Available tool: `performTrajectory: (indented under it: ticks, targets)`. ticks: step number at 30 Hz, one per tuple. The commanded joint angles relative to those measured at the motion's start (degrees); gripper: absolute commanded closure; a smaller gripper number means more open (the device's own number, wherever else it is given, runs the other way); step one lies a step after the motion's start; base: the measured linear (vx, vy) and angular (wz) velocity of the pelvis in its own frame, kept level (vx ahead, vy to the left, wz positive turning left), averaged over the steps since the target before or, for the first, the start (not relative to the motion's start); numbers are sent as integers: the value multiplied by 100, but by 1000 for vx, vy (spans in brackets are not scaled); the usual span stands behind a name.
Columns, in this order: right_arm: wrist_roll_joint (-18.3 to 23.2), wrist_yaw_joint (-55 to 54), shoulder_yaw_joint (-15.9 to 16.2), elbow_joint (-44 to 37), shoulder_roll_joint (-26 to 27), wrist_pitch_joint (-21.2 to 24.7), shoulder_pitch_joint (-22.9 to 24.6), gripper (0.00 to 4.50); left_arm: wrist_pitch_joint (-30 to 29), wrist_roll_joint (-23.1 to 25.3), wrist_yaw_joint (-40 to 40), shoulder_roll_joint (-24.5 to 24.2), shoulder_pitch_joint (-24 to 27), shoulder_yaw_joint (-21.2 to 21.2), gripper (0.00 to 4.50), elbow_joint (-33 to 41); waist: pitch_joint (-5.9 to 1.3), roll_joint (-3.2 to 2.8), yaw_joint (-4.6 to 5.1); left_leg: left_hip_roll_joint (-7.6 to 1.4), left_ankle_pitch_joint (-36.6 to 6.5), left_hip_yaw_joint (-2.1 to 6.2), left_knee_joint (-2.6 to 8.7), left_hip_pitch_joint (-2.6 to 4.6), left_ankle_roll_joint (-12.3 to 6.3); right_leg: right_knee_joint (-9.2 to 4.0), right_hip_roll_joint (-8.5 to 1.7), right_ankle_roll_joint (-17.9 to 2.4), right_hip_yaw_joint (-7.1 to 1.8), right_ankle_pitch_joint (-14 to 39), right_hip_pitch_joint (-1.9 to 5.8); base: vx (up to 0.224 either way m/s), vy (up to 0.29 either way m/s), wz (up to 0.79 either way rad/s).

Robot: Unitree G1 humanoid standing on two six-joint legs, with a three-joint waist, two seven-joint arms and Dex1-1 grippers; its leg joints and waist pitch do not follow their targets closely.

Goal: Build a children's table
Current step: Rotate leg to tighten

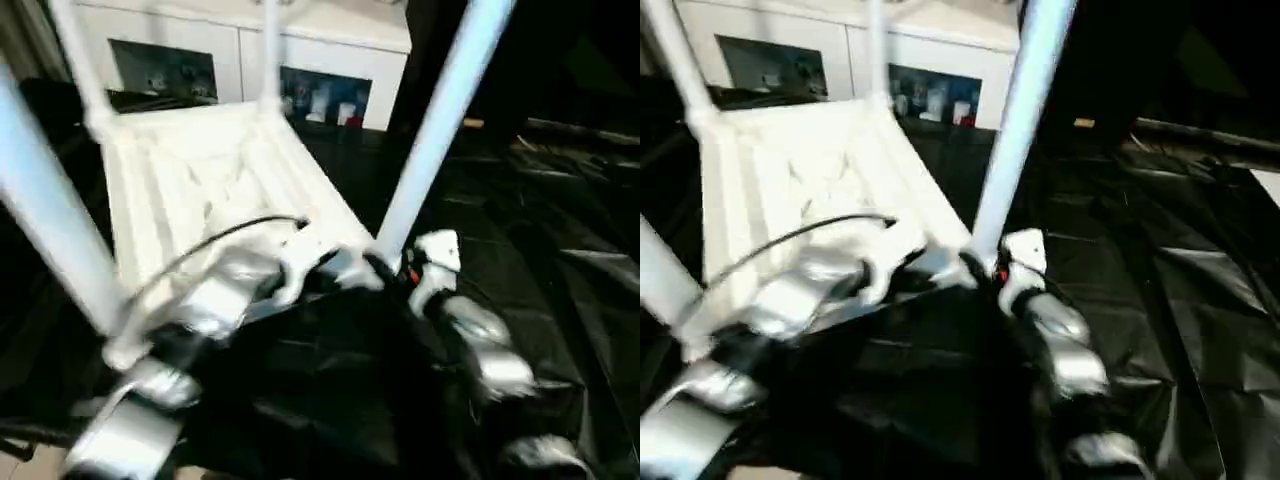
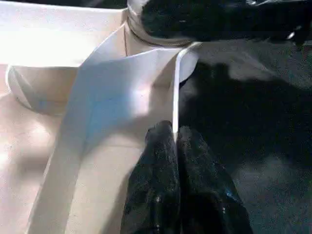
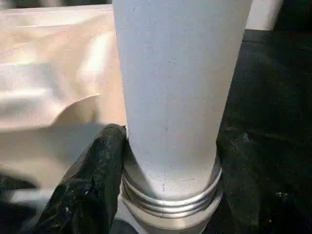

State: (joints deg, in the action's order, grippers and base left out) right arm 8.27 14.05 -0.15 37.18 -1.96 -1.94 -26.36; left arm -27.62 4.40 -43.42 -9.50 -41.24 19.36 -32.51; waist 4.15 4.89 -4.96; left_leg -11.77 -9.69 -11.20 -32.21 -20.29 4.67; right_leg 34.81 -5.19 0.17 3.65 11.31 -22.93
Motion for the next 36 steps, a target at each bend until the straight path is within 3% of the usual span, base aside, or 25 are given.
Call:
performTrajectory:
  ticks: [1,2,5,8,11,14,16,18,20,24,25,28,32,33,35,36]
  targets:
    - [-236,-475,85,399,159,188,61,201,30,156,328,121,13,75,450,-398,-237,-36,29,-133,-2025,131,441,47,121,-603,-315,-537,-250,2602,92,0,0,0]
    - [-298,-485,143,446,242,157,-11,201,61,201,309,152,-9,156,450,-446,-245,-63,6,-136,-2023,136,444,42,109,-595,-325,-530,-254,2502,106,0,0,0]
    - [-408,-256,316,394,238,30,-33,201,77,241,264,153,-26,256,450,-477,-249,-50,7,-141,-2015,130,449,23,71,-575,-310,-546,-255,2280,119,0,0,0]
    - [-403,65,400,270,176,-77,27,132,135,305,166,93,-12,345,450,-484,-234,-18,-5,-139,-1932,111,443,14,-30,-573,-312,-582,-263,2217,125,0,0,0]
    - [-94,1016,463,-127,-89,-40,185,109,237,363,-245,-144,91,477,450,-332,-242,14,-23,-152,-1816,115,446,-14,-130,-574,-324,-565,-263,2198,159,0,0,0]
    - [16,1574,537,-379,-368,78,262,88,240,320,-594,-338,173,580,450,-139,-258,31,-8,-160,-1553,117,447,-60,-177,-524,-310,-699,-248,1844,198,0,0,0]
    - [144,2436,651,-701,-887,117,426,88,269,191,-1291,-717,377,753,450,297,-277,17,-33,-174,-1463,113,423,-40,-186,-519,-329,-784,-252,1774,227,0,0,0]
    - [219,2719,651,-802,-1041,148,475,88,329,122,-1560,-844,450,807,450,454,-273,7,-35,-186,-1414,103,419,-40,-238,-502,-325,-841,-263,1618,215,0,0,0]
    - [315,2965,615,-918,-1185,209,519,88,256,53,-1805,-998,523,854,450,655,-306,-15,-46,-189,-1181,73,390,18,-252,-434,-300,-1127,-269,1007,210,0,0,0]
    - [477,3454,552,-1205,-1447,351,618,88,277,-62,-2318,-1377,695,895,450,1053,-311,-39,-63,-195,-999,43,376,33,-319,-353,-272,-1391,-262,387,218,0,0,0]
    - [590,3749,562,-1387,-1564,464,691,88,221,-164,-2558,-1566,780,872,450,1273,-322,-41,-80,-194,-942,48,375,28,-333,-337,-276,-1416,-255,296,248,0,0,0]
    - [653,3969,647,-1524,-1699,550,751,88,289,-220,-2737,-1743,854,856,450,1475,-332,-49,-95,-189,-771,34,355,42,-382,-305,-267,-1481,-255,19,245,0,0,0]
    - [595,4284,786,-1540,-1819,614,785,115,189,-251,-2919,-1952,948,838,450,1724,-321,-15,-108,-182,-921,40,364,22,-302,-334,-301,-1429,-259,395,269,0,0,0]
    - [580,4305,791,-1527,-1797,621,780,115,166,-246,-2922,-1966,956,826,450,1738,-319,24,-105,-182,-918,38,361,15,-294,-341,-302,-1391,-262,470,268,0,0,0]
    - [571,4311,799,-1535,-1778,640,777,126,142,-252,-2919,-1983,968,814,450,1769,-320,14,-106,-180,-900,41,362,21,-275,-342,-302,-1354,-261,563,260,0,0,0]
    - [571,4311,814,-1540,-1757,658,767,137,99,-271,-2900,-1989,988,782,450,1810,-325,53,-102,-181,-889,40,359,23,-274,-347,-302,-1337,-258,605,262,0,0,0]
